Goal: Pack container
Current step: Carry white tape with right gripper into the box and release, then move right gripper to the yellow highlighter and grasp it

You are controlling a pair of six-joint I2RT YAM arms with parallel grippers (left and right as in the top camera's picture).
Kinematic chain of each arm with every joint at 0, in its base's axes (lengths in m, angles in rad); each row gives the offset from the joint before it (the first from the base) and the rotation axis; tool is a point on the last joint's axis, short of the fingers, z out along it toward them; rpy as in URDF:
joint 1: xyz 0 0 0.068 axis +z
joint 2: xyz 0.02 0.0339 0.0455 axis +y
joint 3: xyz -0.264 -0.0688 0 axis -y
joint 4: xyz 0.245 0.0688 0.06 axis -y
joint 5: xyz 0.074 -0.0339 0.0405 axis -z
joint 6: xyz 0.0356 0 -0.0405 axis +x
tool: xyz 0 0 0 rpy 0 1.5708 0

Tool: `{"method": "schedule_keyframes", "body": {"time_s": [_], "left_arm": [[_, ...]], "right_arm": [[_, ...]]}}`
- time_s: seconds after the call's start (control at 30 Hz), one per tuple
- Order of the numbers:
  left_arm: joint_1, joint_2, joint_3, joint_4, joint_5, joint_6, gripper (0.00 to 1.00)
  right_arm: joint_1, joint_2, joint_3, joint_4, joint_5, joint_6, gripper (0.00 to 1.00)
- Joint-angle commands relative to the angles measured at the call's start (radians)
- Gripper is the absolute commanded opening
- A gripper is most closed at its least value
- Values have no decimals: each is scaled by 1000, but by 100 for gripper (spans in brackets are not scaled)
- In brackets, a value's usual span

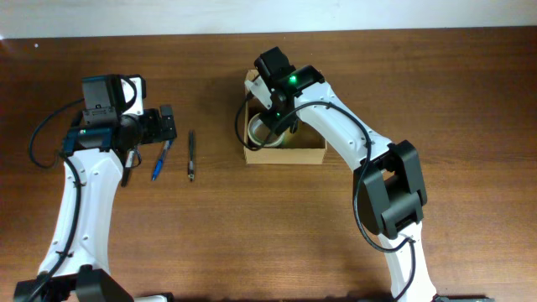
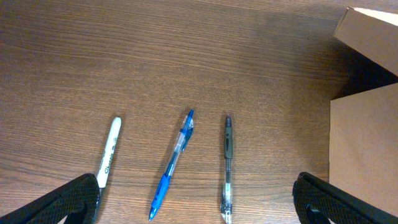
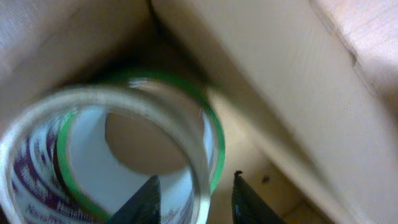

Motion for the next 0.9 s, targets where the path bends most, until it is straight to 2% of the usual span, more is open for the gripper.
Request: {"method": "schedule_keyframes", "body": {"time_s": [0.0,0.2,0.33,0.4,0.53,0.67,0.77,0.87], "left_arm": [[4,5,16,3,14,16,100],[4,5,16,3,14,16,99],[4,5,16,3,14,16,99],[4,5,16,3,14,16,100],[4,5,16,3,14,16,100],[4,5,16,3,14,16,99],[4,5,16,3,14,16,99],[5,5,16,3,14,16,99]], "right_arm": [[4,-18,68,-57,65,9,41],[-32,-197,161,-119,114,26,56],[-101,-362,154,-134,132,27,61],[-191,-476,121,-132,132,39,63],[-394,-634,-45,-92,131,119,66],[-634,-753,-322,-40,58,189,69],[-764,-761,-481,-60,-63,228,69],[-827,-741,-624,-52,-117,229,69]]}}
